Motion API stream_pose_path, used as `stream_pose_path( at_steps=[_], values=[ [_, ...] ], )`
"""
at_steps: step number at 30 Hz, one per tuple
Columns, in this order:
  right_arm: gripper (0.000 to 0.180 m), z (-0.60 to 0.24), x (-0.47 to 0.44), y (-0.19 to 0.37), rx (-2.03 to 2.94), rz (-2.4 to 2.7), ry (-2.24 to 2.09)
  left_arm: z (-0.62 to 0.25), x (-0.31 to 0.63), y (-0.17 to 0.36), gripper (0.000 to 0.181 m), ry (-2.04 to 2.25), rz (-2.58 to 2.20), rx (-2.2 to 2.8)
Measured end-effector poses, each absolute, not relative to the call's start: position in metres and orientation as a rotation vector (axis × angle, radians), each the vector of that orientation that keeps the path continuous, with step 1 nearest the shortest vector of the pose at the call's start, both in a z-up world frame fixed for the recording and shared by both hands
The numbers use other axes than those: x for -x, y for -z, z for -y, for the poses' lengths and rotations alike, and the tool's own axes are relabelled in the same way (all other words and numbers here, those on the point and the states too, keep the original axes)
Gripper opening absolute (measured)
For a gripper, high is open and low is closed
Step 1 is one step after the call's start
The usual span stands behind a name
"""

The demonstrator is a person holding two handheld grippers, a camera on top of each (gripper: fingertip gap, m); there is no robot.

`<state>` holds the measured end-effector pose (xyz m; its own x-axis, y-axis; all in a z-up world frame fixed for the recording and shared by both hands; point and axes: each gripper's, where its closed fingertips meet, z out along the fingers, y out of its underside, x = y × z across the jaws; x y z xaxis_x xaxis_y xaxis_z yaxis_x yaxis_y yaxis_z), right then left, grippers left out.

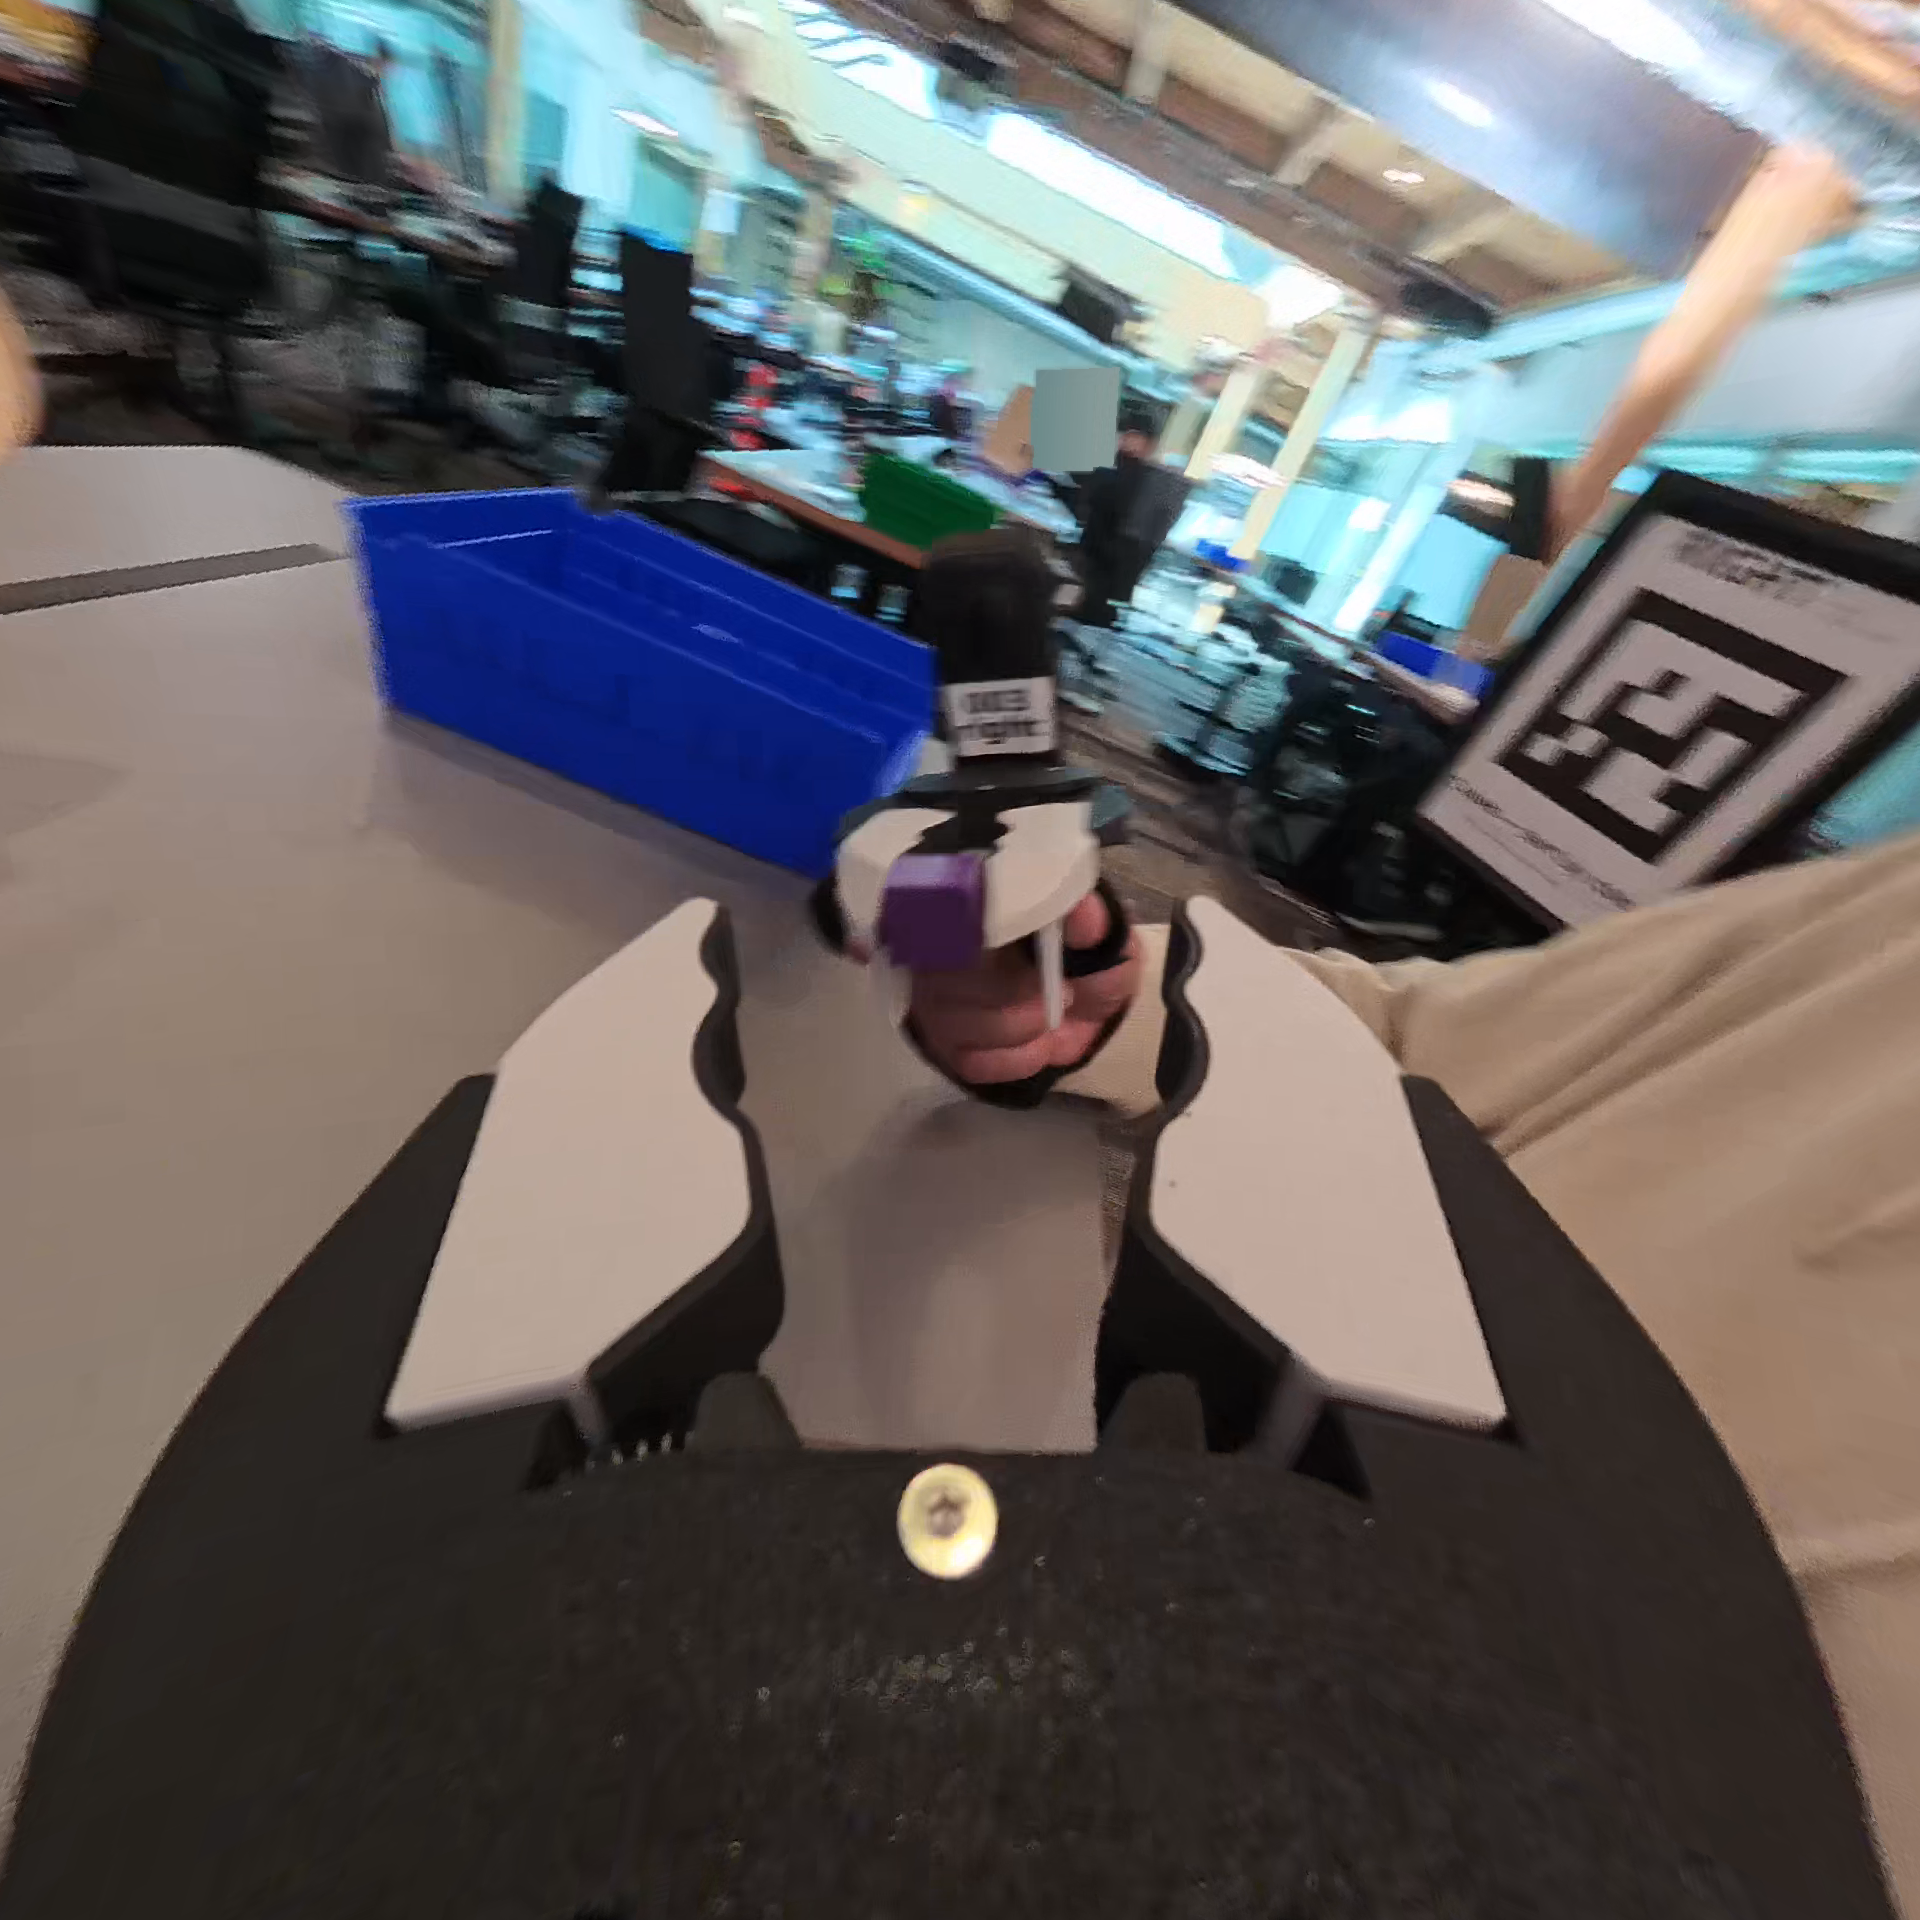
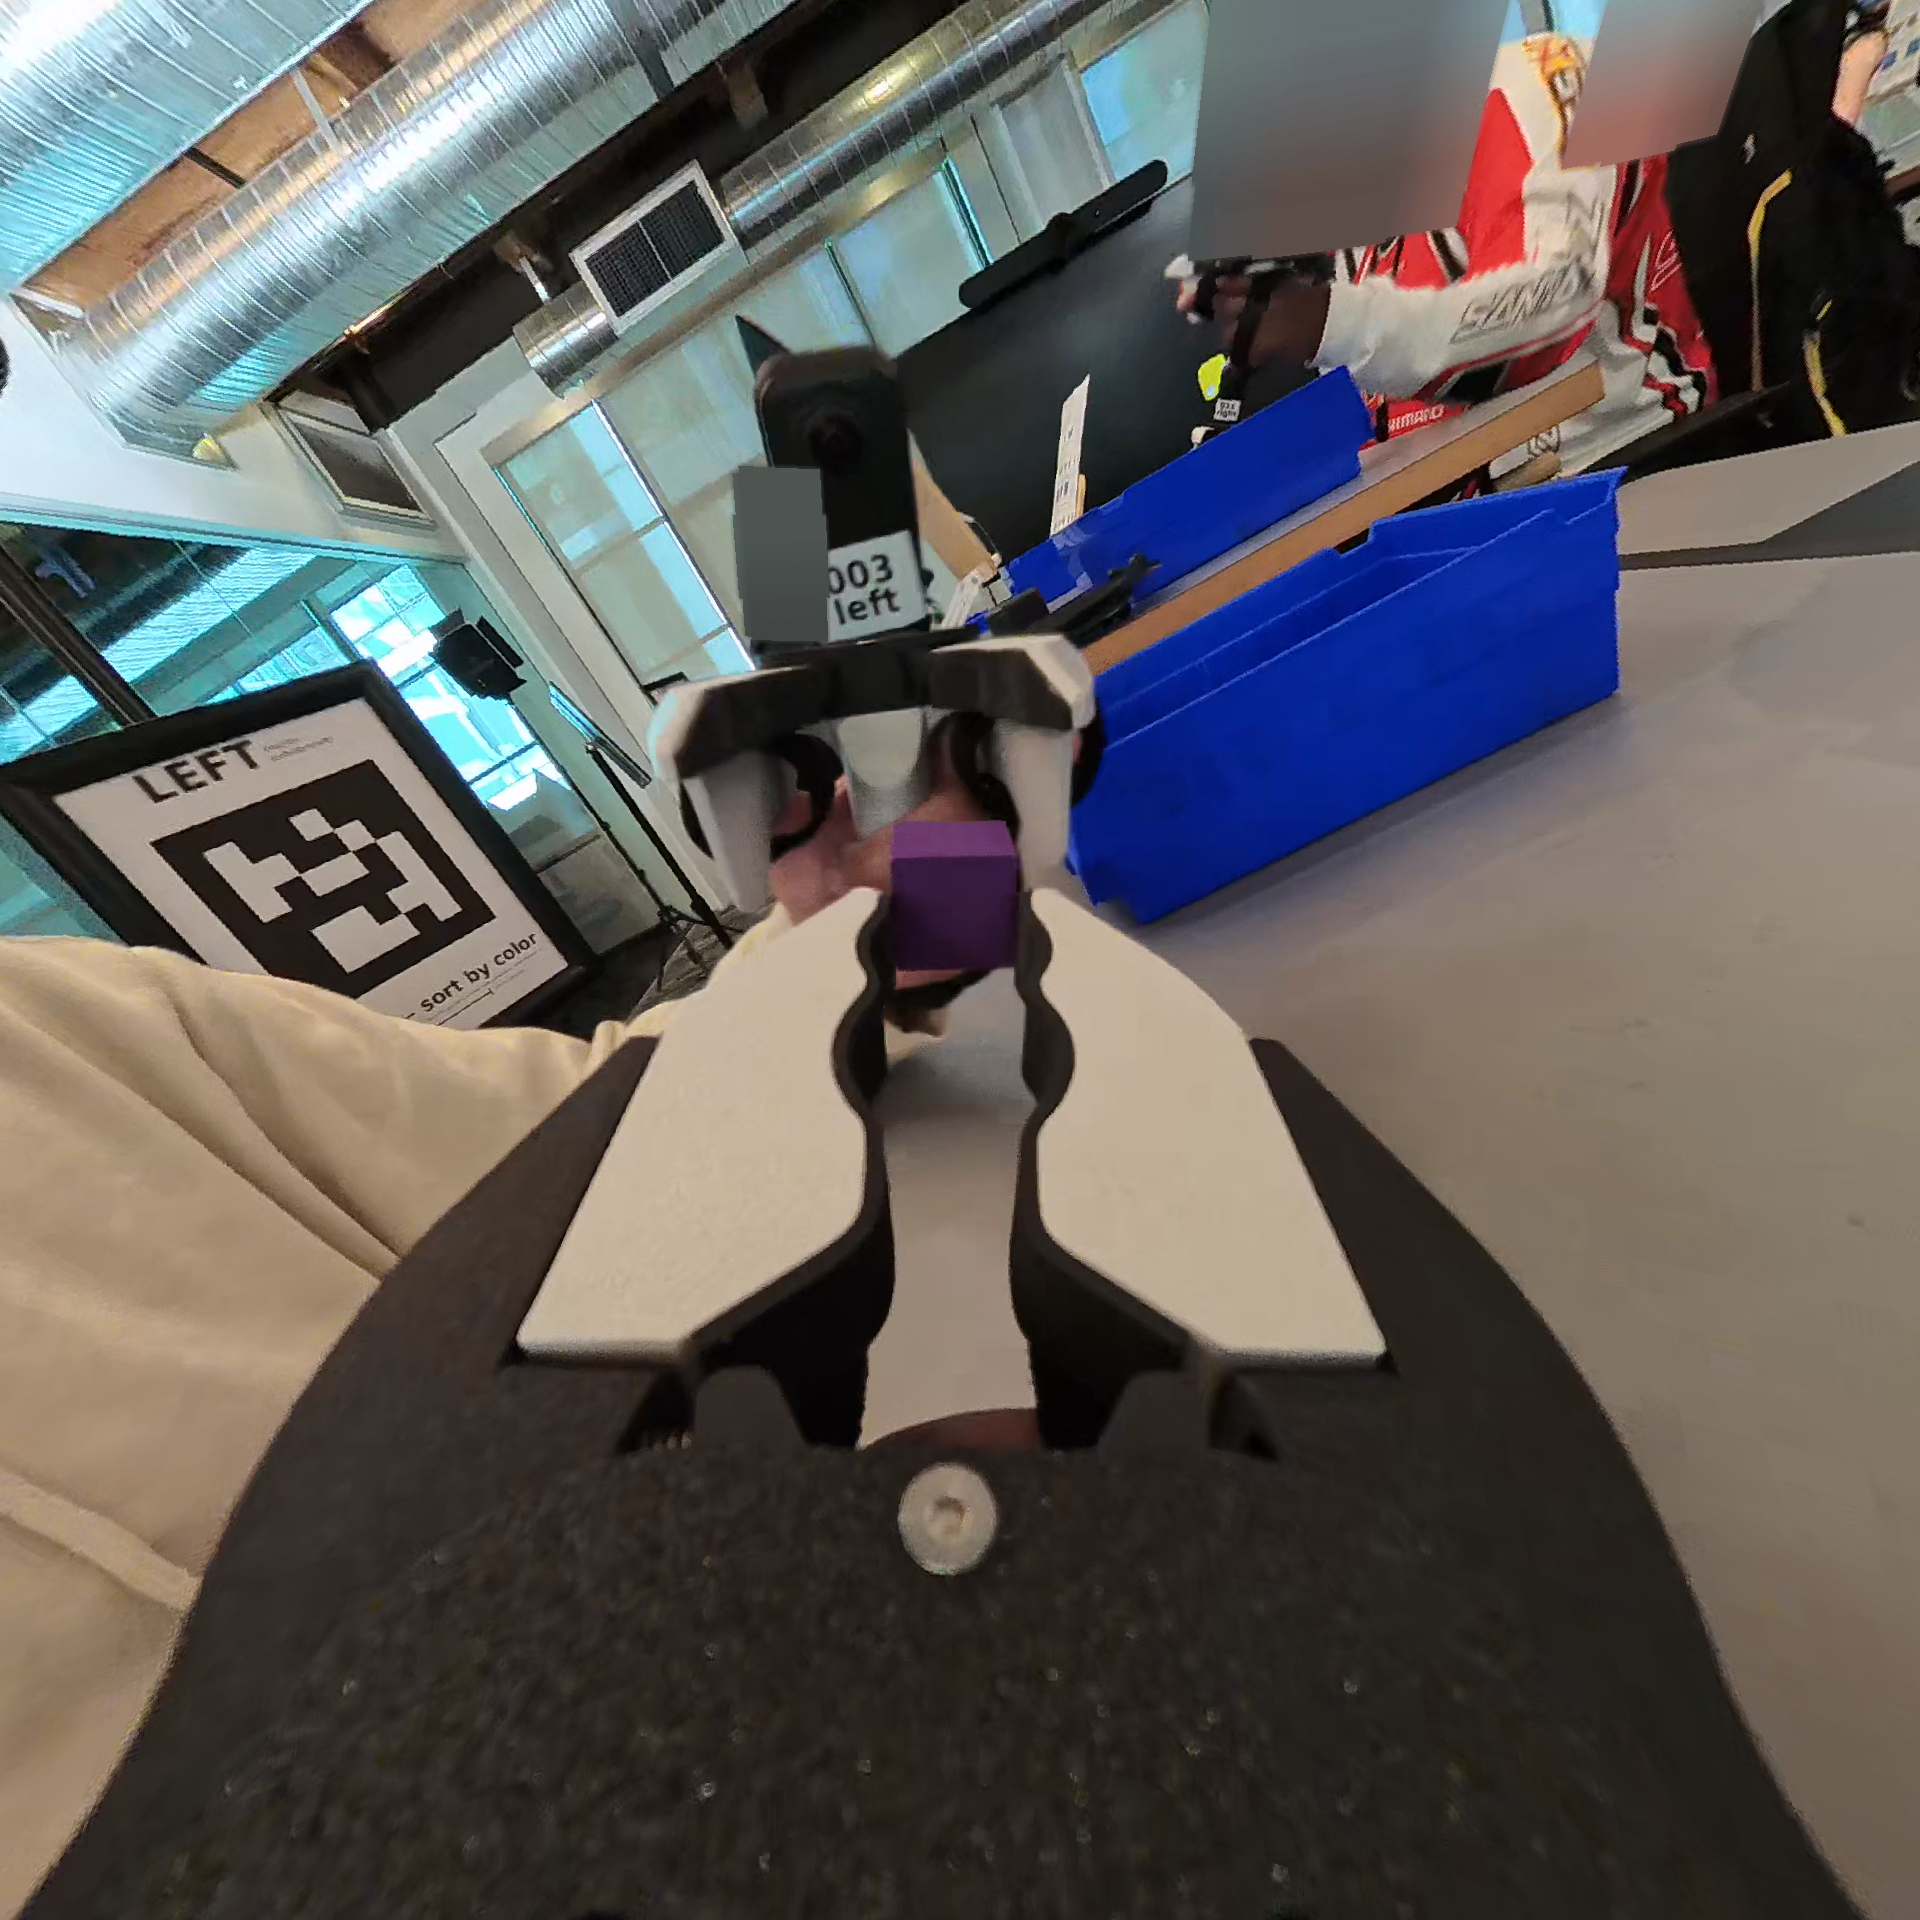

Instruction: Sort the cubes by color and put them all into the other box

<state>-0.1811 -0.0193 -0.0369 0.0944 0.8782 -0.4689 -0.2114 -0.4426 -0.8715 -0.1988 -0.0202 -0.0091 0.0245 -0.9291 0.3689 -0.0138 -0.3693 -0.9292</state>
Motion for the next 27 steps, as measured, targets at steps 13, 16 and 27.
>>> stream_pose_path(
  at_steps=[13, 16, 27],
  values=[
    [0.022, 0.016, 0.142, 0.043, 1.512, 0.744, -1.220, 0.016, 0.275, 0.126, 0.080, 0.654, -0.647, 1.943],
    [0.022, 0.018, 0.106, 0.011, 1.522, 0.812, -1.056, 0.017, 0.274, 0.120, 0.077, 0.654, -0.660, 1.915],
    [0.022, -0.040, -0.213, 0.119, 2.541, 0.099, 0.072, 0.021, 0.266, 0.128, 0.073, 0.658, -0.747, 1.937]
  ],
)
